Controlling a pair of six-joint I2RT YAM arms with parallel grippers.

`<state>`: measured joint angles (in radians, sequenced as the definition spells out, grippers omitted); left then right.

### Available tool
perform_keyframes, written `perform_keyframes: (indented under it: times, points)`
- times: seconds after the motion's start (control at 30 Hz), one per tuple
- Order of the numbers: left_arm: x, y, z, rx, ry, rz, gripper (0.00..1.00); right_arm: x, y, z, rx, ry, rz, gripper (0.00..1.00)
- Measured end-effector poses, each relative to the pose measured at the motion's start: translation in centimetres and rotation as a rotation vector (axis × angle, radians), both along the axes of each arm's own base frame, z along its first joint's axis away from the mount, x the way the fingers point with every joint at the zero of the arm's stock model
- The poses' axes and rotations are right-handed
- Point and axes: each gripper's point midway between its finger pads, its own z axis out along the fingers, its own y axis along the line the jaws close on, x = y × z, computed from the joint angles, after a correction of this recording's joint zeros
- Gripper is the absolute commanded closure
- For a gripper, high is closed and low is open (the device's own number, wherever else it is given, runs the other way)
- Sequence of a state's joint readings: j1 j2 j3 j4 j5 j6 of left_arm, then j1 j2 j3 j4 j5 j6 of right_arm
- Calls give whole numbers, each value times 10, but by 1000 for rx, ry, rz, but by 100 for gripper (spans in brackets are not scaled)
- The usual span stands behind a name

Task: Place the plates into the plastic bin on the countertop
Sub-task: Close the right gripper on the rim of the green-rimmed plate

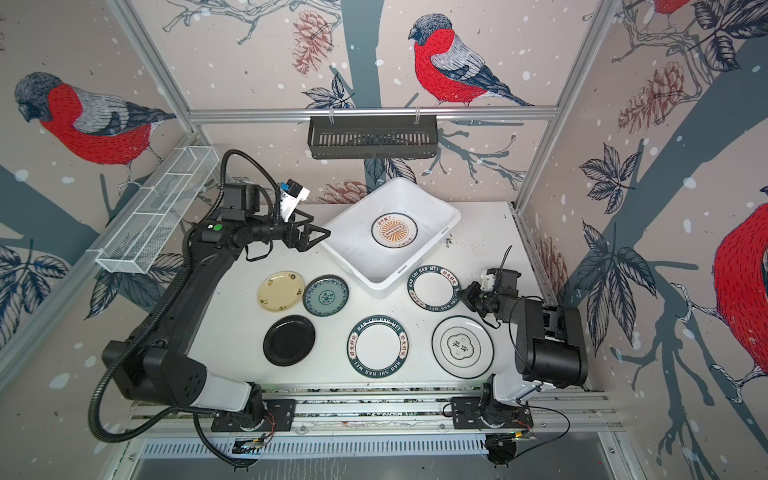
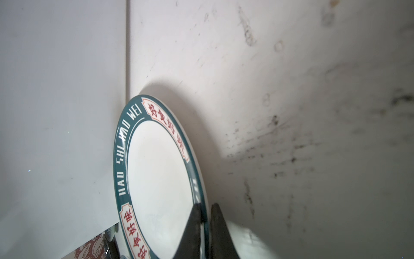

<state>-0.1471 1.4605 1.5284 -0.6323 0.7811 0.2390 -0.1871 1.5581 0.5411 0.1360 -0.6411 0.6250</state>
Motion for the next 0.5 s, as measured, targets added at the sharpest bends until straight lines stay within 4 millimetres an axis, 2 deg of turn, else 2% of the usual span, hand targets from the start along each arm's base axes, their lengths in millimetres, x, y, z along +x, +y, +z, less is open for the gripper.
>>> perform_keyframes:
  times: [0.2, 0.5]
  points:
    - [-1, 0, 0, -2, 2, 1, 2, -1, -8, 1, -7, -5, -27, 90]
    - [-1, -1, -1, -1, 5, 0, 2, -3, -9, -5, -1, 8, -36, 88]
